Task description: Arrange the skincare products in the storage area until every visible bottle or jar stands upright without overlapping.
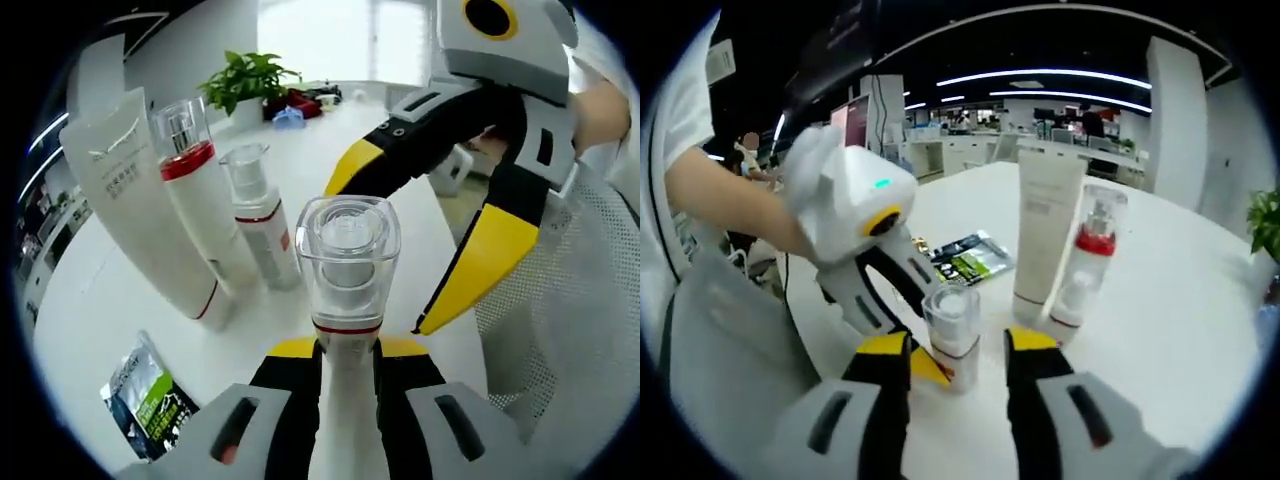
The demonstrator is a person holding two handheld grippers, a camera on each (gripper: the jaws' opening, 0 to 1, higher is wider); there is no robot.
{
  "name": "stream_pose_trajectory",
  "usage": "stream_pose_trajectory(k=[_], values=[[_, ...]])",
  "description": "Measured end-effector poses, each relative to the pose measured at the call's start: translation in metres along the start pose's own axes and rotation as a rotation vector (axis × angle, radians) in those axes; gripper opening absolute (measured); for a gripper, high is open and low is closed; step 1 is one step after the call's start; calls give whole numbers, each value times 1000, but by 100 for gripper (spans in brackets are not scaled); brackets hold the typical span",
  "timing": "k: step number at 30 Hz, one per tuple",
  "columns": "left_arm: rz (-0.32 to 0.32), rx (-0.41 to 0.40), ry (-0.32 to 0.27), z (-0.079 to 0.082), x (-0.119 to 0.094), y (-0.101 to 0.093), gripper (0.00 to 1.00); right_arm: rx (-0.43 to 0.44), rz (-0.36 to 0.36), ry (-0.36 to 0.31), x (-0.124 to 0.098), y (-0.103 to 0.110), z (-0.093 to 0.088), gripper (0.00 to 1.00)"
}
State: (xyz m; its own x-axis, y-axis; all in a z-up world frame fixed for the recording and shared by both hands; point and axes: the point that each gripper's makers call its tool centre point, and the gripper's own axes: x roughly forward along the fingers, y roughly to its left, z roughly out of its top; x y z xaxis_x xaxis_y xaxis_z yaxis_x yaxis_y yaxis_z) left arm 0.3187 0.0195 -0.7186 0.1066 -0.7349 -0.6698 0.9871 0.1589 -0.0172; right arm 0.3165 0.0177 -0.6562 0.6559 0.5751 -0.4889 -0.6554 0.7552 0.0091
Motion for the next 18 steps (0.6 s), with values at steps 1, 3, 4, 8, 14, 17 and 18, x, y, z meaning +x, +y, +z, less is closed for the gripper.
stream_pose_trajectory(k=[1,3,4,8,14,17,18], values=[[-1,-2,0,1,0,1,16,7,-8,0,-2,-2,-1,39],[-2,-7,-3,2,1,5,16,24,-15,-3,-6,-5,-3,43],[-2,-8,-4,2,2,6,16,28,-18,-3,-7,-7,-3,44],[2,-13,-11,6,4,13,16,44,-44,6,-15,-15,-9,48],[8,-11,-13,10,7,26,16,57,-75,22,-24,-26,-16,53],[8,-8,-15,13,9,31,16,61,-85,31,-28,-31,-19,56],[9,-8,-15,13,10,32,16,66,-87,34,-28,-32,-20,57]])
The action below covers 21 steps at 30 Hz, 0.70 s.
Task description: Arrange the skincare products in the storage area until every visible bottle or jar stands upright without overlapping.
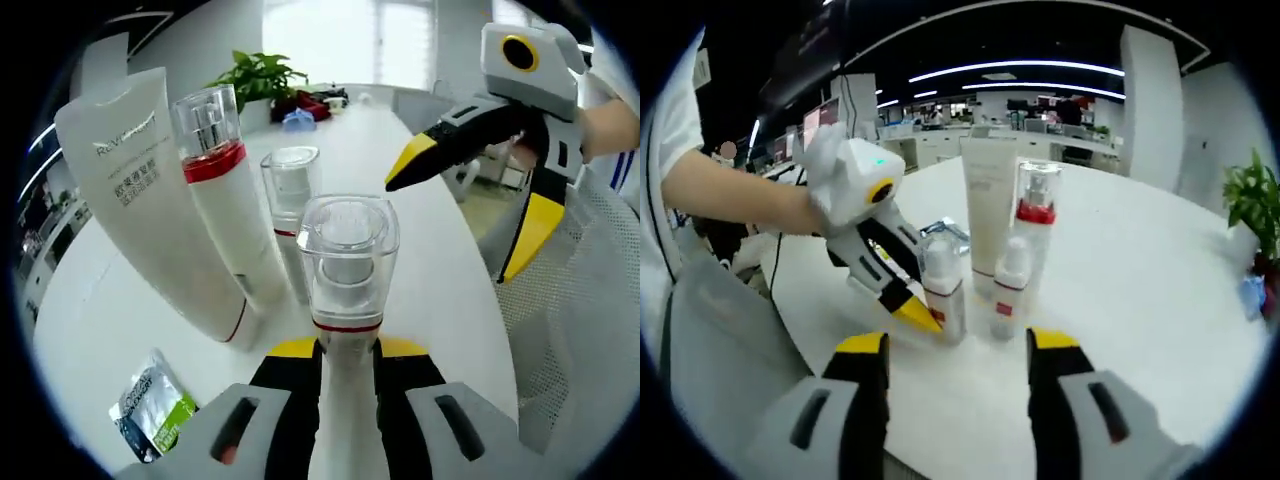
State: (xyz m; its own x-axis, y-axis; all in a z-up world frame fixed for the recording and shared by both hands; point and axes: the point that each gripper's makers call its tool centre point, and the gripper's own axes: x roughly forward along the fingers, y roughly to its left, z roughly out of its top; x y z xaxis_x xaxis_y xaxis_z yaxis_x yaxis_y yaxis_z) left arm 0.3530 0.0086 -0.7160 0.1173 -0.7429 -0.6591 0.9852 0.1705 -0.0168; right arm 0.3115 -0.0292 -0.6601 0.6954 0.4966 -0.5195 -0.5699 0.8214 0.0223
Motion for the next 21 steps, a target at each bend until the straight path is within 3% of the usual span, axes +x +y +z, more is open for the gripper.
stream_pose_trajectory(k=[21], values=[[8,9,-14,12,13,20,17,34,-17,20,-11,-13,-3,76]])
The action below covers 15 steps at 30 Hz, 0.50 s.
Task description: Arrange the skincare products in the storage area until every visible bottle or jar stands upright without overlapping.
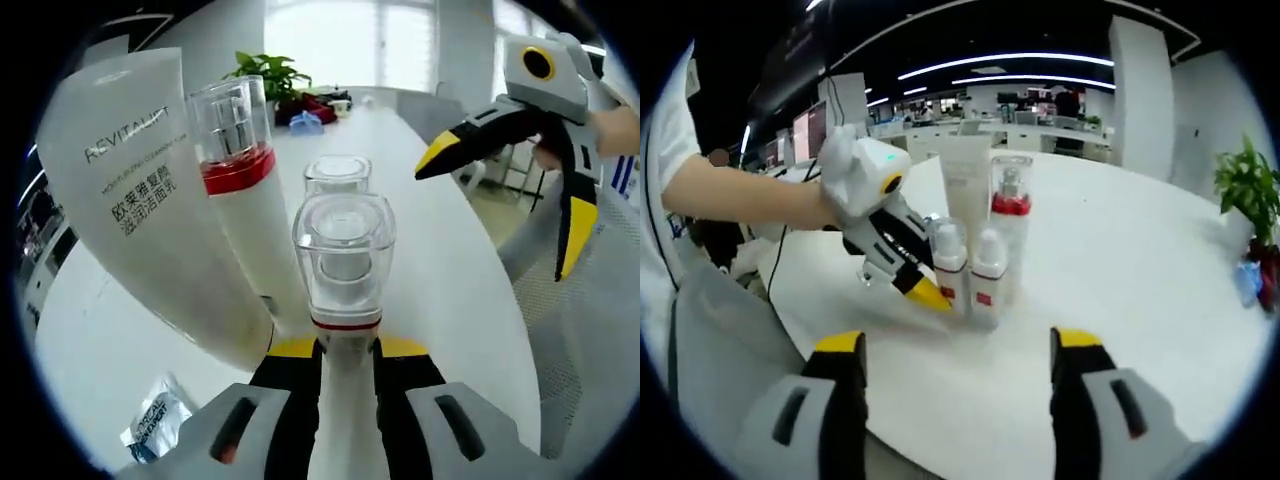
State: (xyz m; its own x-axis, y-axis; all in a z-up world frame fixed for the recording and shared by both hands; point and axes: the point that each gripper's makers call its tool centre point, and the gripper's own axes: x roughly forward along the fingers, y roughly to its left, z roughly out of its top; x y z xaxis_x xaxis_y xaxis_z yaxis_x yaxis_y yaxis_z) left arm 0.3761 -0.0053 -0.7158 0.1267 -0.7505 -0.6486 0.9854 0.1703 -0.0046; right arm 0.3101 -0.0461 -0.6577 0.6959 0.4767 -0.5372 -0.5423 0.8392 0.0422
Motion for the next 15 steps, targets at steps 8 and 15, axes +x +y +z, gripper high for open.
stream_pose_trajectory(k=[8,15], values=[[-5,3,1,1,2,2,17,10,7,-1,0,1,1,79],[-15,15,17,1,3,3,17,12,15,3,2,3,0,80]])
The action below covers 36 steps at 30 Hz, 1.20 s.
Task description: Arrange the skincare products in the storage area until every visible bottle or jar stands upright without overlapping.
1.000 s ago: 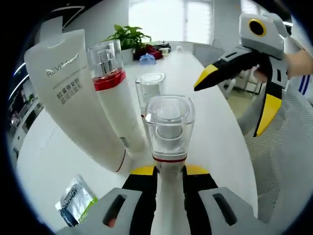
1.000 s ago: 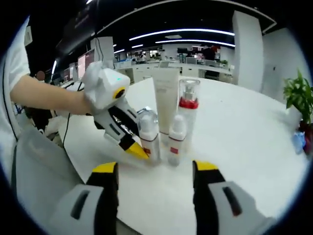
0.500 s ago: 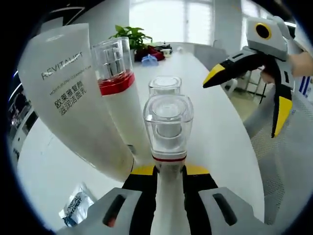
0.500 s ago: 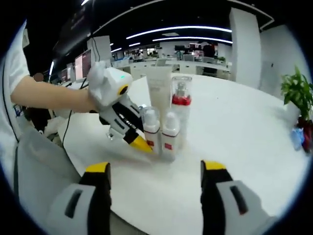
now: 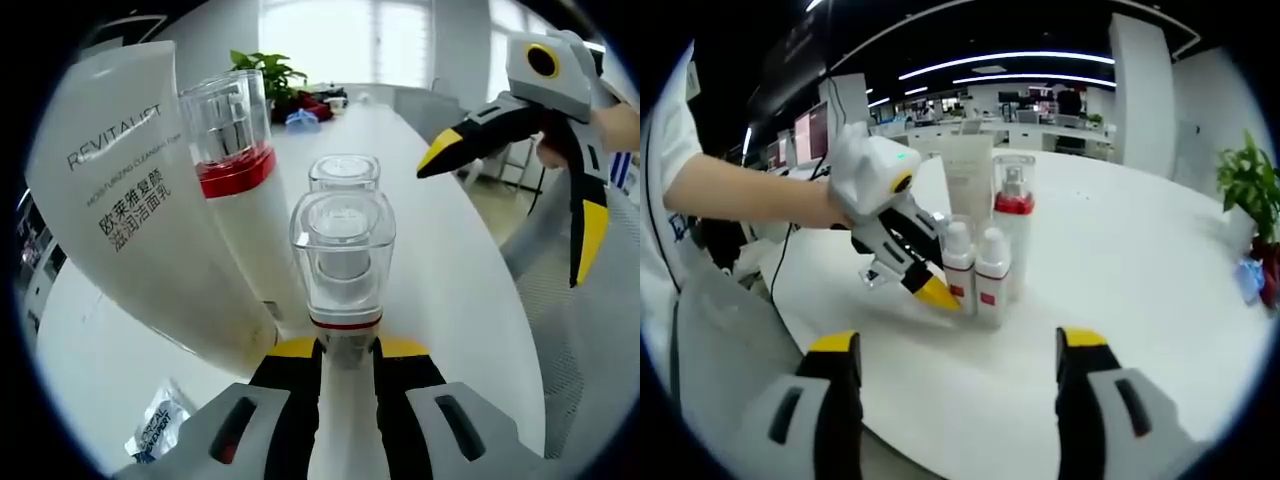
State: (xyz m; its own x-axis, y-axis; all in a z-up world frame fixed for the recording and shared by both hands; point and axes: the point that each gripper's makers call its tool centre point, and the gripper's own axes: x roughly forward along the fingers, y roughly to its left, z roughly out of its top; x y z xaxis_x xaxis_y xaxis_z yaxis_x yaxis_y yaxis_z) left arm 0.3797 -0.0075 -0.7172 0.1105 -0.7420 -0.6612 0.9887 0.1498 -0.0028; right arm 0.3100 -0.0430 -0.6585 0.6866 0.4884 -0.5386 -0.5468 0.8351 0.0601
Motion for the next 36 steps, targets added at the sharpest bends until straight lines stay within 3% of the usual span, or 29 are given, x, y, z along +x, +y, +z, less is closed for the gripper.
stream_pose_trajectory(k=[8,13,21,29,36], values=[[2,-4,14,-2,1,1,17,6,2,6,0,0,-2,80],[0,-14,46,-11,1,-1,25,12,7,7,-1,1,-3,80],[5,-35,60,-17,-7,-6,28,11,13,6,0,3,-2,81],[34,-92,71,-27,-27,-9,37,5,18,7,-2,5,-1,84],[120,-185,77,-43,-55,-6,53,8,18,0,-6,4,2,88]])
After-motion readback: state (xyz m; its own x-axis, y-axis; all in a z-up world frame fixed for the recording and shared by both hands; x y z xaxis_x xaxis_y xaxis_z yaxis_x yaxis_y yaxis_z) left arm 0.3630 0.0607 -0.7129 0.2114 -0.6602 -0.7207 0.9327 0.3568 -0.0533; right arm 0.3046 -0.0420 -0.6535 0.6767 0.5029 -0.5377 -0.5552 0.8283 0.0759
